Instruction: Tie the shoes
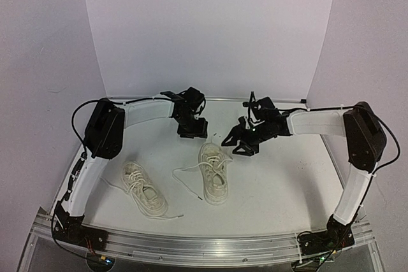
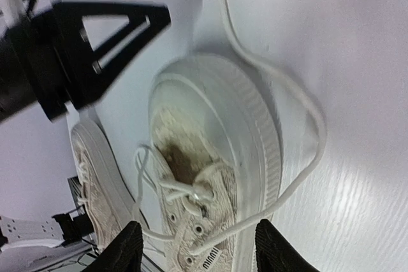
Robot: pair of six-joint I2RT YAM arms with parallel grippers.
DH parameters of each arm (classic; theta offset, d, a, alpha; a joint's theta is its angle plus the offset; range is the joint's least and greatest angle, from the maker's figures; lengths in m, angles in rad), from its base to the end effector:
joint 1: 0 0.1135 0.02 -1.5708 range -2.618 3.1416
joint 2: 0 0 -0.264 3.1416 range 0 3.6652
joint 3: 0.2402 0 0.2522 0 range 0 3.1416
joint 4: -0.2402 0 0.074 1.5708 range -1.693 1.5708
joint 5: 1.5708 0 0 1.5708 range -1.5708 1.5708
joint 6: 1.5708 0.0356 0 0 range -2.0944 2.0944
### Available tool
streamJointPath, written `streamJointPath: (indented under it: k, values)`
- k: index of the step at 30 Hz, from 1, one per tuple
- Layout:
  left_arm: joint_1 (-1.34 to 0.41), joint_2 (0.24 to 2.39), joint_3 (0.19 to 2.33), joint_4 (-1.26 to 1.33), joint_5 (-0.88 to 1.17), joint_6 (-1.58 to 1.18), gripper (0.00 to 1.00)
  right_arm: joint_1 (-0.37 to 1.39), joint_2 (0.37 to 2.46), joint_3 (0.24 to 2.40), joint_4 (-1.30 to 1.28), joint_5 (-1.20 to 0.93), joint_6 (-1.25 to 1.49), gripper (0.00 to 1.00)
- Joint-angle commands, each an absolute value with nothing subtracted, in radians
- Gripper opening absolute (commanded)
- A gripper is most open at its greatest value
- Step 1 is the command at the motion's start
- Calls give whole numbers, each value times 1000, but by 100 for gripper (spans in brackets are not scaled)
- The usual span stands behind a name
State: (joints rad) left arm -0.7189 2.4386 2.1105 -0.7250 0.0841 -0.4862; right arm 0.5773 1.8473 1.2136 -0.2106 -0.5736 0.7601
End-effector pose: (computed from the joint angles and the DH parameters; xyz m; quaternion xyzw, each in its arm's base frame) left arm 0.3945 -0.3492 0.1669 0.1228 0.9581 -0.1784 0.1877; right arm 0.3196 0.2312 0.1931 -0.0183 0.9020 0.4188 0.1035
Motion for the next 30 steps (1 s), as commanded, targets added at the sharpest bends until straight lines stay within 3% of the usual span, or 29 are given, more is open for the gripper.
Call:
streamJointPath:
  k: [1, 6, 13, 30]
  values:
    - [-719, 2408, 2141, -719, 81, -472, 60, 542, 1852, 1355, -247, -490, 721, 54]
    - [-705, 2316, 2024, -676, 58, -511, 62, 549, 2032, 1558, -313, -408, 724, 46]
    - [-654, 2114, 1777, -610, 10, -566, 63, 606, 2241, 1875, -473, -268, 688, 43]
    - [-635, 1853, 1521, -614, -52, -590, 64, 686, 2488, 2150, -658, -29, 668, 34]
